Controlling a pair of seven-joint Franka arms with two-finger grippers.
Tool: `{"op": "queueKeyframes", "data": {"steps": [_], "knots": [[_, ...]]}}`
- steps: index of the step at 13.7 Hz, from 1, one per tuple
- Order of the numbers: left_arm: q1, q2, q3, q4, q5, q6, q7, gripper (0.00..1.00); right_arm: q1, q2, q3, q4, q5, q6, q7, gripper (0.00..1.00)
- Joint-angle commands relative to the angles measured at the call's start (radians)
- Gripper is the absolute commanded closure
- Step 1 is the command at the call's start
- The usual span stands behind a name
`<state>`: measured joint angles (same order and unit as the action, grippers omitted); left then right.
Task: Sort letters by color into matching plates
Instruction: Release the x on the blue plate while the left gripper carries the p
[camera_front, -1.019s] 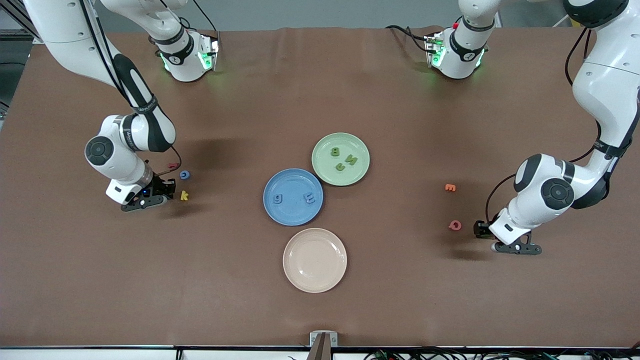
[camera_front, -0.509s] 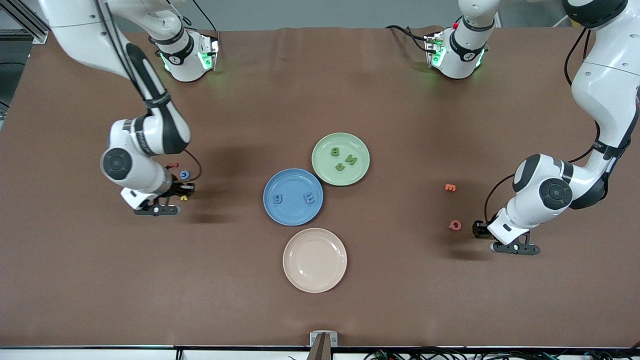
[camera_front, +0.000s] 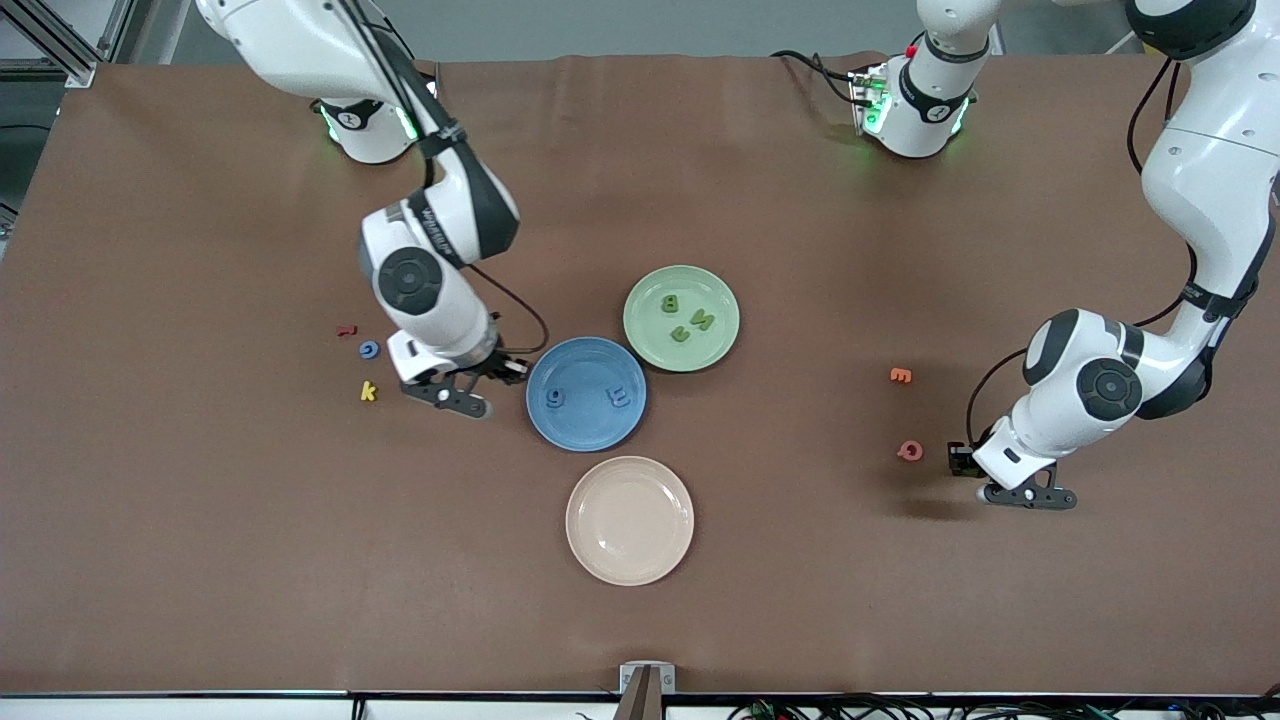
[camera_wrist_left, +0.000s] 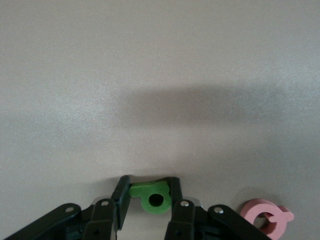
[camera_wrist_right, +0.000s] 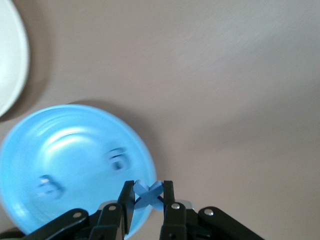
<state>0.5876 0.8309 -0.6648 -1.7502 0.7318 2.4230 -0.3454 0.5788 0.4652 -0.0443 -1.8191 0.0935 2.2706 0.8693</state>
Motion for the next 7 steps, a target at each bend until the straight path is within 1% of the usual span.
{"op": "queueKeyframes", "data": {"steps": [1, 3, 4, 7], "knots": [[0.009, -0.002, 0.001, 0.003, 0.006, 0.002, 0.011, 0.98, 0.068, 0.125, -0.012, 0.153, 0.011, -0.028, 0.159, 1.00], [0.009, -0.013, -0.004, 0.003, 0.006, -0.002, 0.011, 0.99, 0.111, 0.171, -0.012, 0.185, 0.011, -0.022, 0.241, 1.00], [0.009, -0.021, -0.007, 0.003, 0.006, -0.008, 0.008, 0.99, 0.127, 0.174, -0.014, 0.185, 0.011, -0.020, 0.267, 1.00], [0.011, -0.042, -0.062, 0.001, 0.004, -0.085, -0.010, 0.99, 0.162, 0.181, -0.014, 0.182, 0.011, -0.025, 0.331, 1.00]]}}
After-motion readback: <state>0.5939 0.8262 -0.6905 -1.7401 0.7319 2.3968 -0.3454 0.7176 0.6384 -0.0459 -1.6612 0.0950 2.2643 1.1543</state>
